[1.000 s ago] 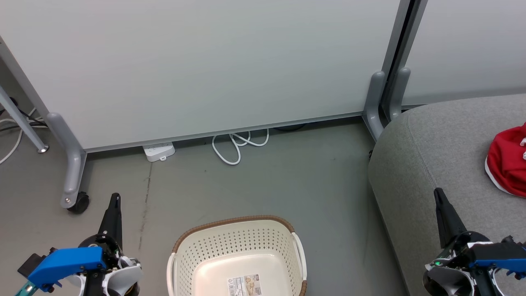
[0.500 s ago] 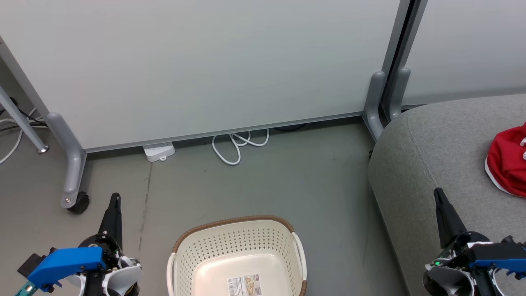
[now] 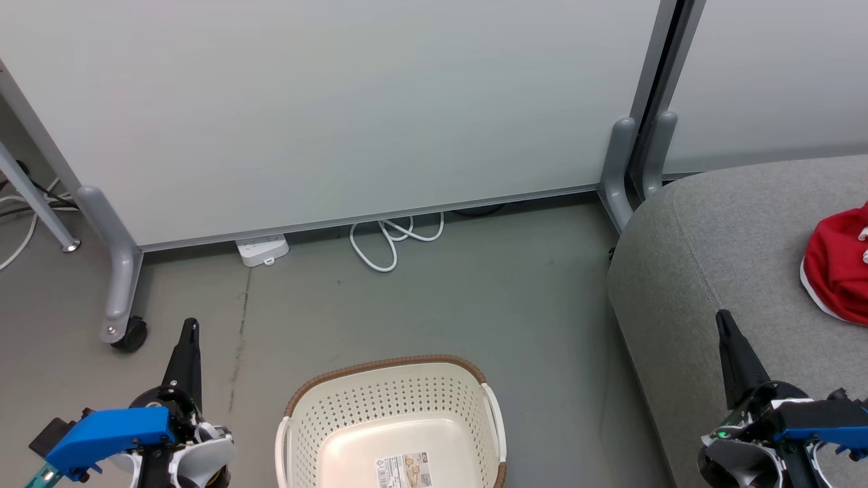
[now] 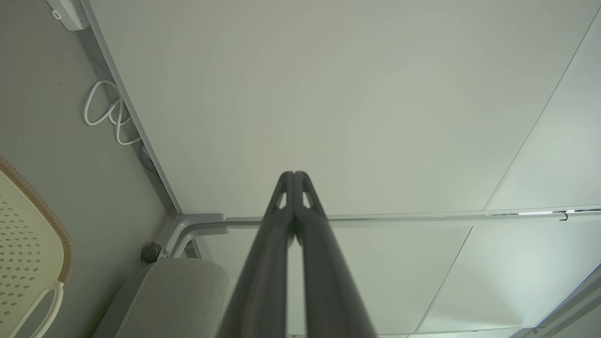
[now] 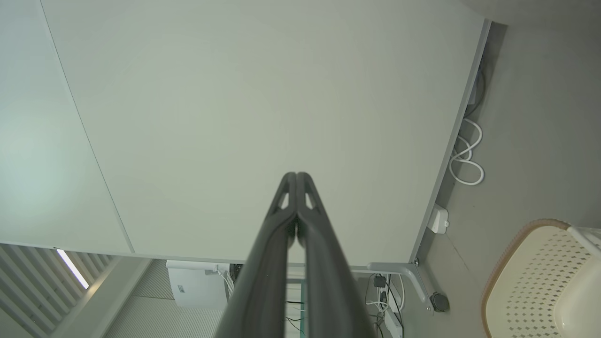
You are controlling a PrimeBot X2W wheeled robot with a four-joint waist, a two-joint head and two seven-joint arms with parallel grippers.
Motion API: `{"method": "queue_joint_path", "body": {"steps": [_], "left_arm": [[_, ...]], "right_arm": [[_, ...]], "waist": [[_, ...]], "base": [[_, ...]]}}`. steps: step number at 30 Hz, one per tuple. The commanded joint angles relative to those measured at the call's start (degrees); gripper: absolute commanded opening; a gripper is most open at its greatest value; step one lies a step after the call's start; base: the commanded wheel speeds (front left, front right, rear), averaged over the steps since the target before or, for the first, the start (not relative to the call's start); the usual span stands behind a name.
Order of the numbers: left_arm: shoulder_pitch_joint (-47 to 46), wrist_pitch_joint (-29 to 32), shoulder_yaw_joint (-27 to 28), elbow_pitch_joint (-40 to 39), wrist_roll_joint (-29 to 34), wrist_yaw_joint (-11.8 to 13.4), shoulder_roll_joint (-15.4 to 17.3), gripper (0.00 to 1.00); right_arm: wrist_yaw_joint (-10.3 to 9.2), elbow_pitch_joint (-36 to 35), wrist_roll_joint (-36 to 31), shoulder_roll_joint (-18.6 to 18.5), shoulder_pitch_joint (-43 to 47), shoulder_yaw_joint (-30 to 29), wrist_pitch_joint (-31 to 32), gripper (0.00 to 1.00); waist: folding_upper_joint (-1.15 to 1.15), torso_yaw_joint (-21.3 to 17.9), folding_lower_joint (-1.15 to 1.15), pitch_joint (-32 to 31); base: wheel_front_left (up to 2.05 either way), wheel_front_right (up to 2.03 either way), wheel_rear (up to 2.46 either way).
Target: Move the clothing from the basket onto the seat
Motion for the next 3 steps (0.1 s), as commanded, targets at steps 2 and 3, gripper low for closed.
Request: {"method": "queue_joint_path", "body": {"steps": [2,3], "left_arm": [[-0.54,0.26,0.12,-0.21,-0.12,-0.16,0.15,0.00],[-0.54,0.26,0.12,-0.21,-0.12,-0.16,0.15,0.00]], "right_arm": [[0.02,-0.15,0.15,0.11,-0.78,-0.09,0.26,0.00],[0.02,-0.15,0.15,0.11,-0.78,-0.09,0.26,0.00]], "waist": [[0.00,0.00,0.00,0.00],[0.00,0.00,0.00,0.00]], "base": [[0.00,0.00,0.00],[0.00,0.00,0.00]]}}
